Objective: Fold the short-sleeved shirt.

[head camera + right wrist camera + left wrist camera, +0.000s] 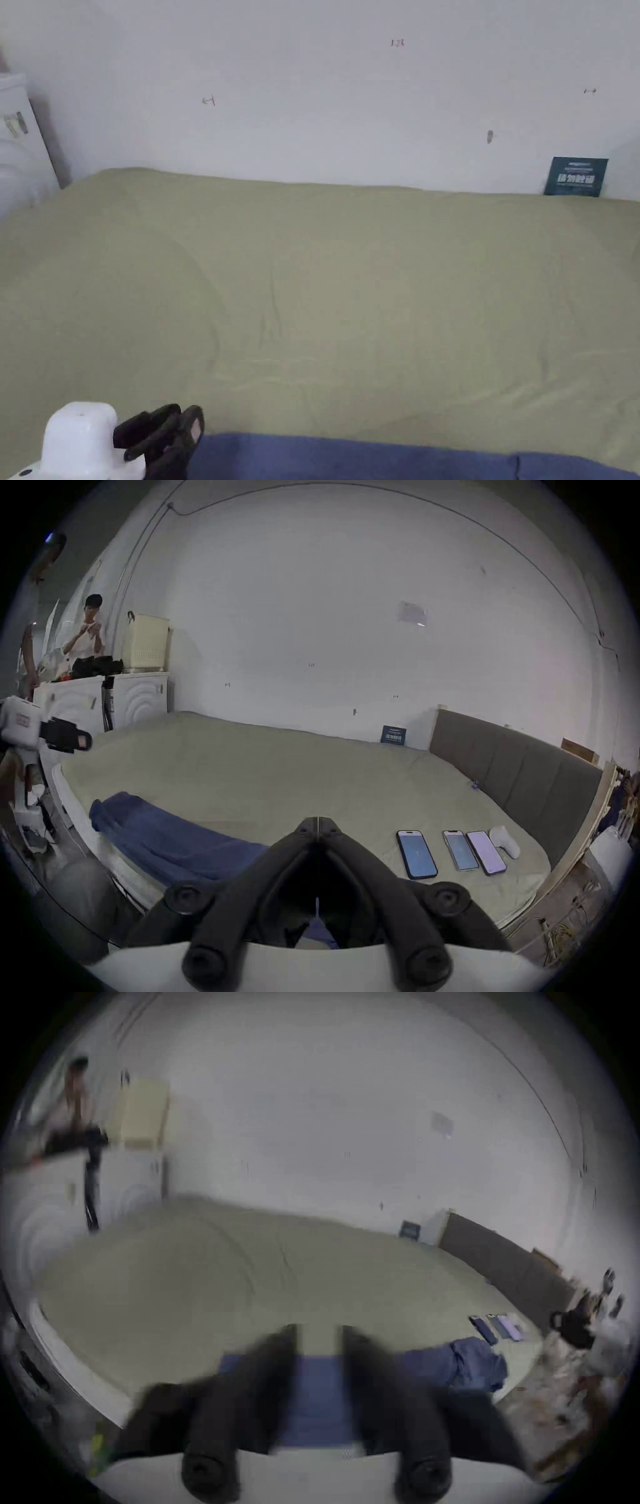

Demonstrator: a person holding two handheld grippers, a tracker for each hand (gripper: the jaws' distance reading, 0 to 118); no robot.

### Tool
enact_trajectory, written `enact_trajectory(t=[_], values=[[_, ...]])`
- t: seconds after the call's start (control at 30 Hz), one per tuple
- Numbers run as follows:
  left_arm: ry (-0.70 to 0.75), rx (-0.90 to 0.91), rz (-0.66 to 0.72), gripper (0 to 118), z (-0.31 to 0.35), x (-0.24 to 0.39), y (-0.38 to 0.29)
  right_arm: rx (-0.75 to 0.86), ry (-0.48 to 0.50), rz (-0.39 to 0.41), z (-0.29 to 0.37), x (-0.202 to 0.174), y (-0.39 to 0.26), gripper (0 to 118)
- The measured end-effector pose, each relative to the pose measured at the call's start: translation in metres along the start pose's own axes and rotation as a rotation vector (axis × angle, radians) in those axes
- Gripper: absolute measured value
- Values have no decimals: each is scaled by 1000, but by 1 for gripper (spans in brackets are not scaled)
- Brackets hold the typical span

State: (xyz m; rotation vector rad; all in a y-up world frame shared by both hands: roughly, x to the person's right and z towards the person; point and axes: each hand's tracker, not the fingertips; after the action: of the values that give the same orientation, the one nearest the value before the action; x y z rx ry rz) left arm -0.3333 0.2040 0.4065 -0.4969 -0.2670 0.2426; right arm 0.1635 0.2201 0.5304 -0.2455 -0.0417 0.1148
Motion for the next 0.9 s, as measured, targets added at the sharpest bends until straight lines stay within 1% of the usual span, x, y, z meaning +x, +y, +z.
enact_trajectory(t=[0.03,0.07,0.1,0.17,0.2,0.23,0.3,0.37,0.5,0.57,0.6,0.63,0.67,0.7,0.73,0.77,0.8,0.83,0.87,0.9], values=[[-39,-89,48,62,-12,-18,5,-3,8,-1,0,2,0,0],[-66,-173,146,93,-24,-31,7,-9,20,-7,-1,4,1,0],[-152,-282,215,108,-39,-52,6,-13,28,-9,-1,2,2,0],[-172,-345,340,107,-56,-84,-2,-20,50,-10,-3,4,2,0],[-154,-391,356,107,-60,-96,-2,-23,53,-4,-3,3,2,0],[-107,-395,365,107,-65,-103,-6,-27,56,2,-3,-2,4,0],[-59,-439,340,107,-76,-118,-11,-35,76,10,-4,-3,3,0],[-47,-473,358,107,-86,-127,-16,-45,90,17,-5,-7,1,0],[-91,-544,493,107,-102,-132,-35,-67,120,19,-7,-14,0,0],[-69,-580,561,106,-108,-129,-45,-75,129,11,-7,-16,-1,0],[-49,-568,573,106,-105,-128,-48,-78,136,7,-7,-16,-1,0],[-41,-534,550,104,-102,-125,-47,-83,140,3,-7,-17,-2,0],[-29,-525,538,95,-101,-122,-45,-87,143,-2,-7,-18,-2,0],[18,-545,532,64,-101,-119,-43,-91,146,-7,-7,-18,-2,0],[97,-557,505,22,-98,-114,-39,-94,148,-7,-7,-18,-2,0],[207,-574,459,11,-97,-110,-36,-96,149,-5,-7,-19,-3,0],[203,-580,454,9,-96,-113,-37,-98,150,-1,-7,-20,-4,0],[78,-550,521,9,-94,-117,-40,-97,148,1,-7,-20,-4,0],[39,-538,568,9,-96,-115,-42,-93,149,-2,-7,-20,-5,0],[50,-545,554,9,-96,-113,-41,-95,151,-10,-8,-19,-7,0]])
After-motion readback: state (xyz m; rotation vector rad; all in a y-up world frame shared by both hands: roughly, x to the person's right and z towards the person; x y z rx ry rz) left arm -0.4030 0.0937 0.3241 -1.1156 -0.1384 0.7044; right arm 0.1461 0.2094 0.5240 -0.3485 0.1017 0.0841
